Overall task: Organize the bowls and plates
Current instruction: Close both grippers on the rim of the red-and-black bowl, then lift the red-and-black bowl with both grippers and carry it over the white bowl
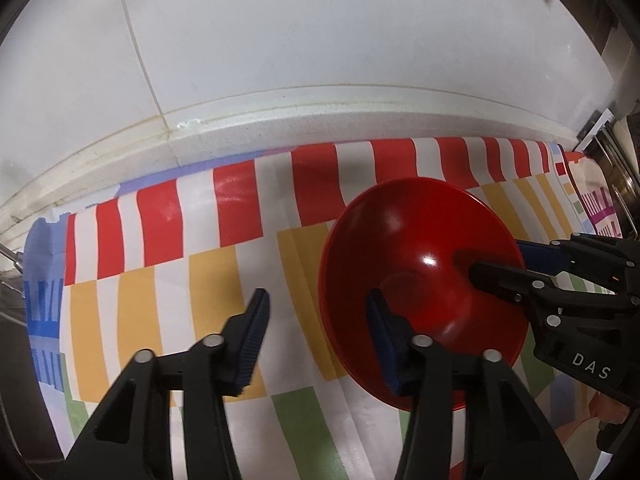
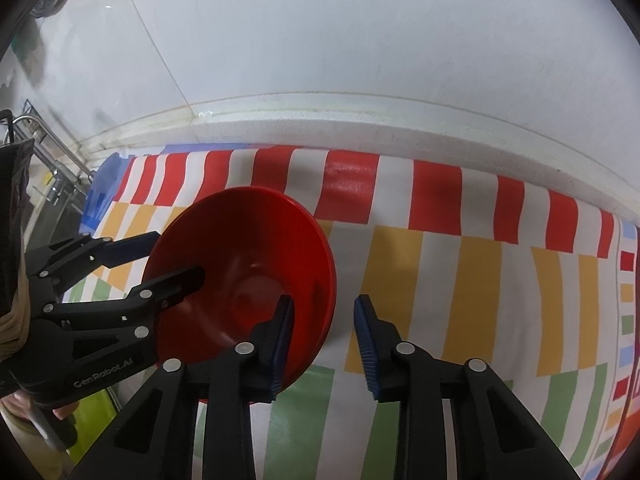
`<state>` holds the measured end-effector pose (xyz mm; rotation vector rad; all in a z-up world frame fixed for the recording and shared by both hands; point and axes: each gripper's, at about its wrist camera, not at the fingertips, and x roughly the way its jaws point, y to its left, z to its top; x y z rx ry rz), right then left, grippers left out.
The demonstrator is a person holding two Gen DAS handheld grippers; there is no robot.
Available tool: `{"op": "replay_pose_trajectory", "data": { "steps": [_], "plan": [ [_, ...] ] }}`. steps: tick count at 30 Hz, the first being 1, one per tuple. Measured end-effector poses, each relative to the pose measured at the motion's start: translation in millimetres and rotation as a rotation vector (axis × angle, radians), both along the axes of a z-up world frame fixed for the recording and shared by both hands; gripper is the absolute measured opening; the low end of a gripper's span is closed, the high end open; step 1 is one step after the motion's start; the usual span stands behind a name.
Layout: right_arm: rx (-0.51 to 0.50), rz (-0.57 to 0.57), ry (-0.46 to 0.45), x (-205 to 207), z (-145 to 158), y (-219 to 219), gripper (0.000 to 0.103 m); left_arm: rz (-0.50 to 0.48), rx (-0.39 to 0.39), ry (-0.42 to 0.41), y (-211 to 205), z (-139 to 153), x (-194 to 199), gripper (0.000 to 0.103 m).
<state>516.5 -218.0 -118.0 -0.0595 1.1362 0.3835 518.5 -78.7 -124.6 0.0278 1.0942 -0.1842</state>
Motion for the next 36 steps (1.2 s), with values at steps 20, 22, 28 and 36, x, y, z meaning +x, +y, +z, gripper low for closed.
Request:
{"op": "replay_pose_trajectory", "data": {
  "steps": [20,22,28,36],
  "plan": [
    [0.065,-0.067,0.066,-2.9,3.3,-8.3,0.01,-0.018,-0.017,-0.018,-2.5,16.5,-7.1,0.012],
    [0.068,-0.073,0.066,-5.5,6.7,-10.5,0.01,-0.023,-0.016,-0.027,-3.3,21.8,-10.3,0.012],
    [0.077,-0.088,0.054,-17.5,22.9,-17.1,0.01,-0.04,-0.019,-0.066,-7.3,41.8,-25.8,0.012],
    [0.065,-0.109,0.002,-50.4,55.0,-30.0,0.01,-0.072,-0.038,-0.125,-17.1,69.7,-55.7,0.012]
  ]
}}
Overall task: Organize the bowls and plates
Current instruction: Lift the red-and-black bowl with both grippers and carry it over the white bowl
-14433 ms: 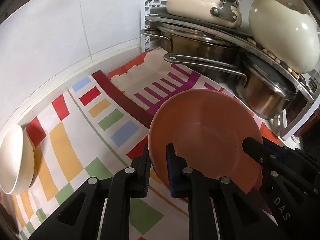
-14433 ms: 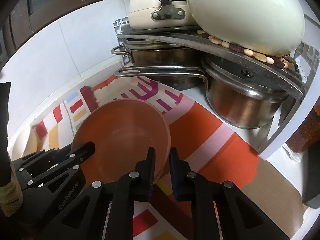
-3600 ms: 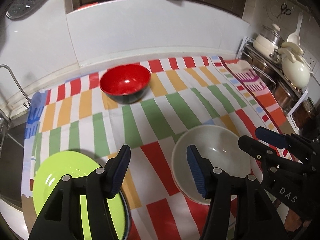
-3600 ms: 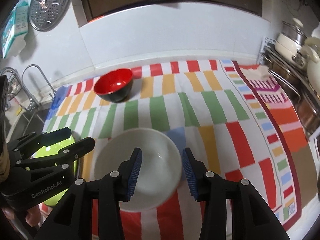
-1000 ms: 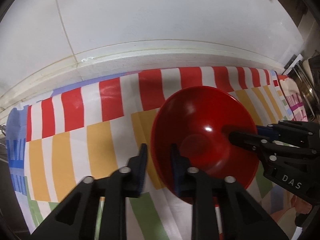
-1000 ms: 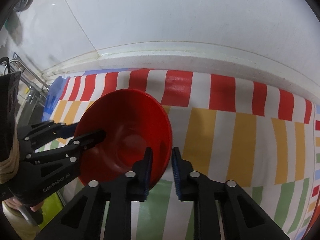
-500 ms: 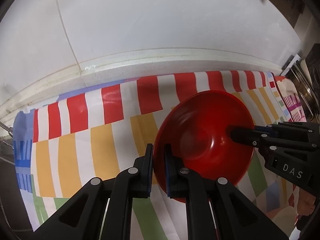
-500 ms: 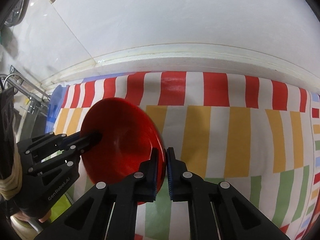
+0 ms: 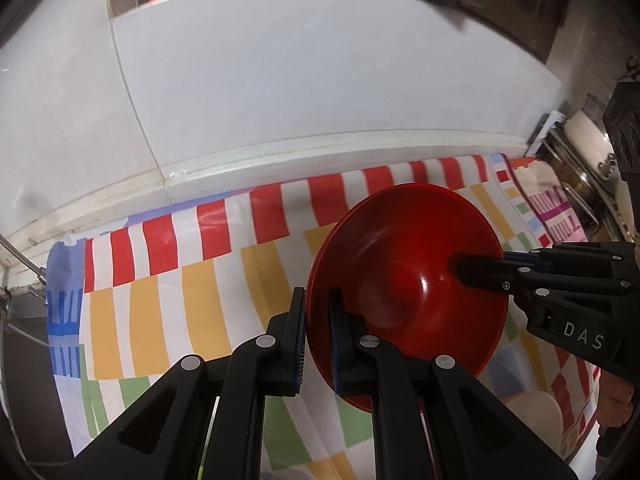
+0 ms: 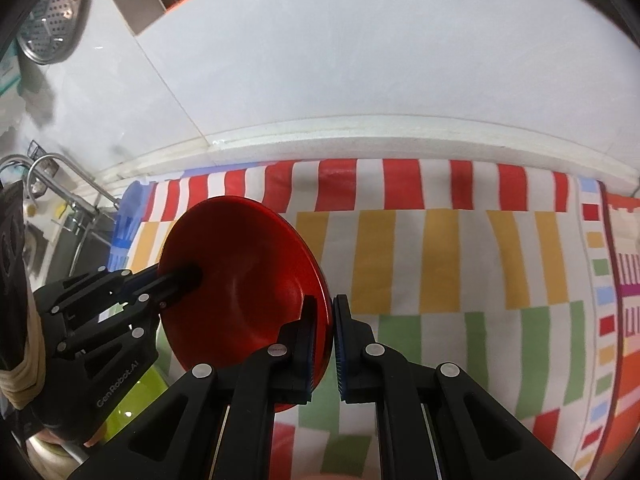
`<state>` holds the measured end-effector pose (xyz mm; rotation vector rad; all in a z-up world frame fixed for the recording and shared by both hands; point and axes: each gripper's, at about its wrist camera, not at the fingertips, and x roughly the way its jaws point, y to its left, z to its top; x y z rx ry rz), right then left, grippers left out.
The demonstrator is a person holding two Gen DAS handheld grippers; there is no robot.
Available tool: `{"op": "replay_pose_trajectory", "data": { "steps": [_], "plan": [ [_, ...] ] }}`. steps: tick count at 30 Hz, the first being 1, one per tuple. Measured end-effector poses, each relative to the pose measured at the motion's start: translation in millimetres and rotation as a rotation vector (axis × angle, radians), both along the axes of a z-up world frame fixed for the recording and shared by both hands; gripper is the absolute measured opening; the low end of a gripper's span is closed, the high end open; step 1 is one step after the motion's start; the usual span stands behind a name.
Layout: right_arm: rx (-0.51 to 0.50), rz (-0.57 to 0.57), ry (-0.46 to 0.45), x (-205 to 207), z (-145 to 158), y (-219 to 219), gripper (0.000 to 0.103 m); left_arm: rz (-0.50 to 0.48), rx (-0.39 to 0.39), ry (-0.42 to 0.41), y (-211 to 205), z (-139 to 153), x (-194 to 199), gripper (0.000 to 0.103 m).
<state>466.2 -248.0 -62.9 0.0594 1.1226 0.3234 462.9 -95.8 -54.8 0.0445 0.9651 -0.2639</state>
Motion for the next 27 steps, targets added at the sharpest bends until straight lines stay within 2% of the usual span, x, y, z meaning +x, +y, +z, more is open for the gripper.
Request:
{"op": "replay_pose_trajectory", "data": {
  "steps": [15,27],
  "plan": [
    [-0.039,-0.073,-0.059,-82.4,38.0,-28.1,0.01,-0.118,-0.034,-0.068,-33.4,32.0,-74.0,0.012],
    [-0.05,-0.136,-0.029,-141.1,39.3,-55.5,0.01,-0.188,-0.036,-0.019,-58.4,22.7,-119.5,0.013]
  ]
}}
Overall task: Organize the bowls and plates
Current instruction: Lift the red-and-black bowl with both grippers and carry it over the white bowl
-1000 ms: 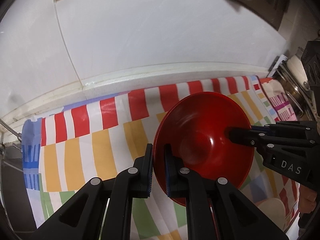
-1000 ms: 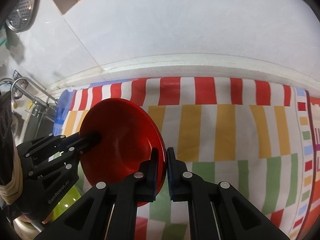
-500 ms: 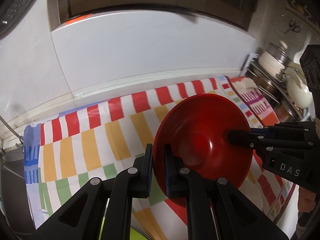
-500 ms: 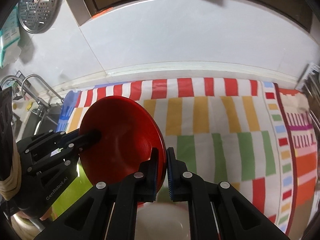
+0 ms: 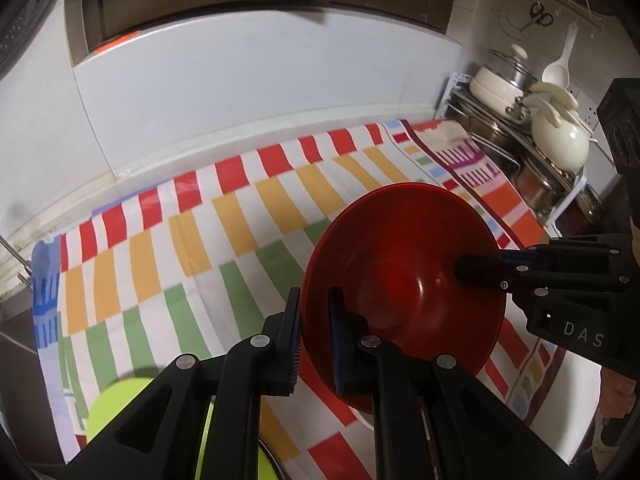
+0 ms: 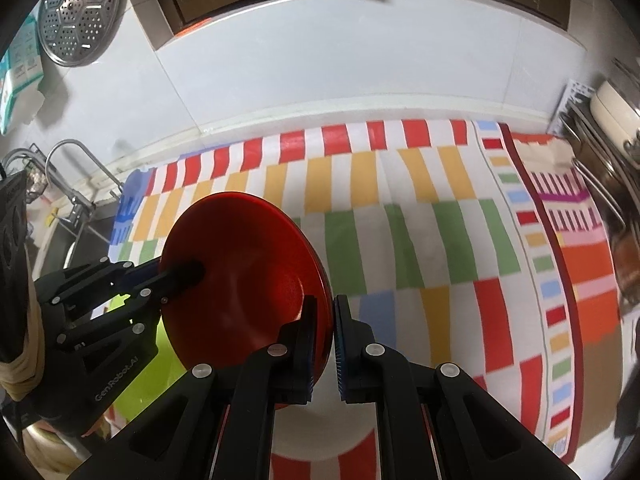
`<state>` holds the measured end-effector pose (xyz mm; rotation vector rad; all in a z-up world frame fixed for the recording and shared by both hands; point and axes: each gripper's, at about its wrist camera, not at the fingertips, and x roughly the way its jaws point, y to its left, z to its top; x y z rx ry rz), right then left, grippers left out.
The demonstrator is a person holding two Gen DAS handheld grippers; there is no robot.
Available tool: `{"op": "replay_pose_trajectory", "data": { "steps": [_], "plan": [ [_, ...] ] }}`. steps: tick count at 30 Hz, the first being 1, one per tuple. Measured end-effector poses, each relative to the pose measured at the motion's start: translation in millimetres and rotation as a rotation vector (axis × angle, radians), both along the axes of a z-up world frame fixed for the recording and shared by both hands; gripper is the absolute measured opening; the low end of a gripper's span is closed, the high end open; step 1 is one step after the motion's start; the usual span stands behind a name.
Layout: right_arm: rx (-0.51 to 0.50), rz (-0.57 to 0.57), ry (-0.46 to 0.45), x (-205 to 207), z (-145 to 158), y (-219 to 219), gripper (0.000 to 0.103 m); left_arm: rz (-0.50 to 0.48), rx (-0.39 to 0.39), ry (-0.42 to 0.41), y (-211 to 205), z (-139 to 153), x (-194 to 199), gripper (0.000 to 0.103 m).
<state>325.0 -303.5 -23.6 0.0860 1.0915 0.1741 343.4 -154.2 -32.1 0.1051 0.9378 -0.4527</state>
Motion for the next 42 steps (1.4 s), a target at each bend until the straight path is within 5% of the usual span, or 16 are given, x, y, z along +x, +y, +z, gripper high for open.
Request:
{"op": "replay_pose_trajectory", "data": {
  "steps": [22,39,42],
  "plan": [
    [-0.024,-0.015,0.136,-40.3,-32.4,-16.7,0.01,-0.047,0.006,0.141,-20.4,-36.2,-37.7,0.015],
    [-0.185,0.042,0.066,-50.2,-43.7,1.1,0.011,-0.038,0.043,0.158,-24.9,-52.4,-38.8,0.016],
    [-0.215,0.041,0.048,-51.0,-44.7,1.0,0.011,-0.033,0.049,0.143,-24.9,-51.6,-39.6,0.023]
  ]
}}
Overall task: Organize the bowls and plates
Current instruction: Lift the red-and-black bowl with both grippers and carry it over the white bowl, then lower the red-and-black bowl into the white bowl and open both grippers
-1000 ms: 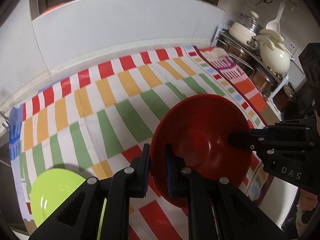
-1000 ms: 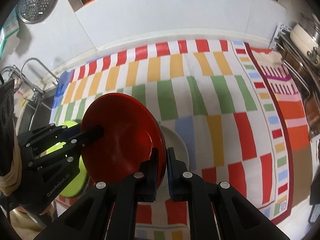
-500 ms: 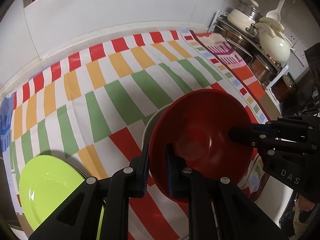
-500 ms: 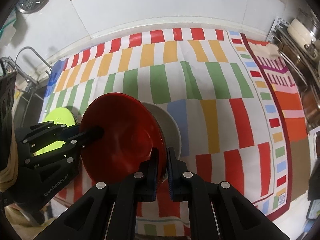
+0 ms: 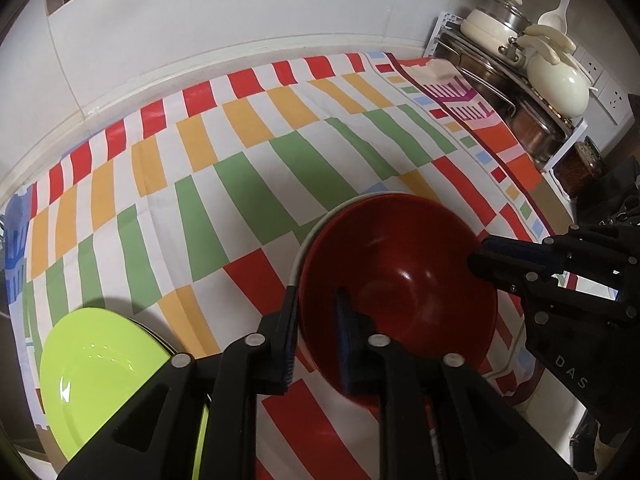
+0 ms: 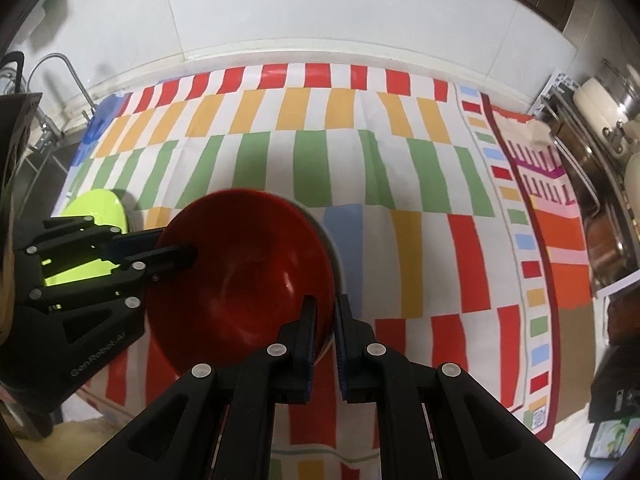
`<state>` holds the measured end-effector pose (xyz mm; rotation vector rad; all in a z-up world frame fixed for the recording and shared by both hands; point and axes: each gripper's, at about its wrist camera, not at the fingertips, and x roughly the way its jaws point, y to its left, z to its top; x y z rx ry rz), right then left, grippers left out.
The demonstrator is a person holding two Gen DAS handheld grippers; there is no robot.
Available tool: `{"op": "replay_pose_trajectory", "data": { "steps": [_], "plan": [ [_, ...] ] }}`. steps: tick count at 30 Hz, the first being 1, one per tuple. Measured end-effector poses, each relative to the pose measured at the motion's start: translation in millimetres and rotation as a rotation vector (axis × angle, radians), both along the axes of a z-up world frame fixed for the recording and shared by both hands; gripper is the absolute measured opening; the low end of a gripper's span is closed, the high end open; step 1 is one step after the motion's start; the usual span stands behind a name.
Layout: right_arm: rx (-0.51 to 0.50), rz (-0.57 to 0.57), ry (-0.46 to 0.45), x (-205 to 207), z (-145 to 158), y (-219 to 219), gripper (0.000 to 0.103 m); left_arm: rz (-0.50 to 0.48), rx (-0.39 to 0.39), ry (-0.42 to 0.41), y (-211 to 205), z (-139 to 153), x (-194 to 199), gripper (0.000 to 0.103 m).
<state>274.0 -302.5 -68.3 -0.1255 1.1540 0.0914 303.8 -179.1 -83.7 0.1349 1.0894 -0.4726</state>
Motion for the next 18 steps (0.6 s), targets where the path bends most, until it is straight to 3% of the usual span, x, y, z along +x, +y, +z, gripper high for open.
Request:
{"op": "replay_pose_trajectory", "data": {
  "steps": [2,6,8,12,18],
  "plan": [
    [-0.01,0.001,-0.013,-1.1,0.9,1.1,0.013,0.004,0.006,-0.012,0.1,0.8,-0.6,0.035],
    [-0.011,0.009,-0.048,-3.3,4.6,2.2,0.034,0.014,0.017,-0.035,1.3,3.6,-2.2,0.047],
    [-0.018,0.009,-0.074,-4.9,7.3,3.1,0.035,0.018,0.008,-0.042,2.9,6.6,-3.2,0.052],
    [0.013,-0.008,-0.108,-6.6,11.3,0.7,0.043,0.042,0.0,-0.065,6.9,12.5,-4.7,0.055],
    [0.065,-0.085,-0.124,-5.5,4.2,-12.8,0.043,0.083,0.01,-0.055,12.6,6.1,-3.9,0.057]
  ]
}}
